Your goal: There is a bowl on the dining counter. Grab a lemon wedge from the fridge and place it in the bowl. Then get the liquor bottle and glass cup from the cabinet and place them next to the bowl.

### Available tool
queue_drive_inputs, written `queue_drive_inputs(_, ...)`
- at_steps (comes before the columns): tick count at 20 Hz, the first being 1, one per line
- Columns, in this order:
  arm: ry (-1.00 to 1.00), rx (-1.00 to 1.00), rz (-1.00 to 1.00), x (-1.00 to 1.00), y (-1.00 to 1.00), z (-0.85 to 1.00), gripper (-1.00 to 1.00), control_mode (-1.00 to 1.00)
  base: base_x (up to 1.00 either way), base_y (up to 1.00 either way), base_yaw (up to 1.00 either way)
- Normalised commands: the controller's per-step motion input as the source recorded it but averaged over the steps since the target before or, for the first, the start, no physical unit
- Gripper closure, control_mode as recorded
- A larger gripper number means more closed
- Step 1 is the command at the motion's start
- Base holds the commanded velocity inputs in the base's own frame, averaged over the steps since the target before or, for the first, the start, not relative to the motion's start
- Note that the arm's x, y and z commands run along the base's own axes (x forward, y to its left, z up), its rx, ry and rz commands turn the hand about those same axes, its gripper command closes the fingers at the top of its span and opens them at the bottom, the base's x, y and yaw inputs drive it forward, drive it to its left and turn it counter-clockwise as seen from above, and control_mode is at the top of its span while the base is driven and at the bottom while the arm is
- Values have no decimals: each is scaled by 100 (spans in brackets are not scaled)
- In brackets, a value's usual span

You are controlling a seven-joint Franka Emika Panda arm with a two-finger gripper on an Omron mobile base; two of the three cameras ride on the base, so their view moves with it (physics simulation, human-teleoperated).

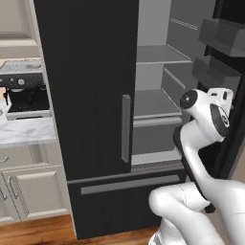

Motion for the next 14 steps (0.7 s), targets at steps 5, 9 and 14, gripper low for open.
queue_drive_inputs(5,8,24,16,-23,78,0,-100,-100,0,0,0)
queue_drive_inputs(9,7,31,30,-8,100,-8,-100,-100,0,0,0)
queue_drive_inputs(14,1,16,20,-14,93,-41,-100,-100,0,0,0)
